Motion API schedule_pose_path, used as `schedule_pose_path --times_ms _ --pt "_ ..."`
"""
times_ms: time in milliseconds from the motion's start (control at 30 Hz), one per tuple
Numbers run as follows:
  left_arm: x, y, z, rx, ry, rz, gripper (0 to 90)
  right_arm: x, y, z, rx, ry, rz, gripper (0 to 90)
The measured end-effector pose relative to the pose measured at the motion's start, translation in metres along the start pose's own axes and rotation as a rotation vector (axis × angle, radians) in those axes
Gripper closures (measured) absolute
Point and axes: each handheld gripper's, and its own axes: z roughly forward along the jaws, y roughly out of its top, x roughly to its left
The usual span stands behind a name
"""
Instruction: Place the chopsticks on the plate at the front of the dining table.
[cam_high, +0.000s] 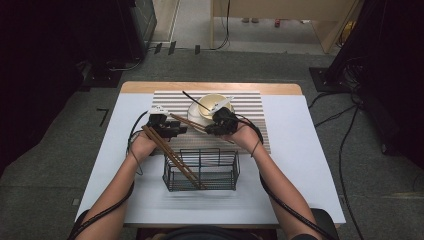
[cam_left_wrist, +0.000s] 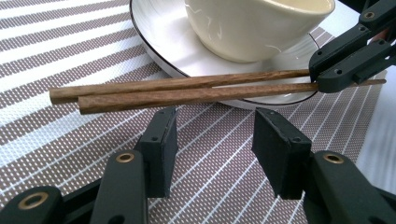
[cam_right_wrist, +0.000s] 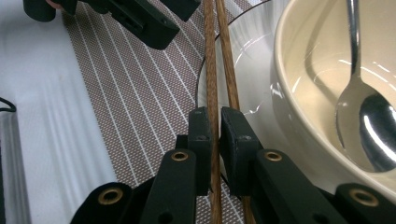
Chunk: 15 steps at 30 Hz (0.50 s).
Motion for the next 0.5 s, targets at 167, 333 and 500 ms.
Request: schedule_pose_path --times_ms 167,333,500 --pt "-0.0008 -0.0009 -0.0002 0.005 0.0 -0.002 50.6 -0.0008 -0.0008 0.0003 0.002 -0.004 0.005 85.3" --pt "-0.0013 -0.0009 -0.0026 0.002 -0.006 -0.007 50.1 -0.0012 -0.0006 -0.0013 -0.01 0.006 0.006 83.4" --pt "-0.0024 0.0006 -0.0069 -0.01 -0.004 -0.008 49.7 -0.0008 -0.0007 -0.0063 -0.038 0.013 0.017 80.9"
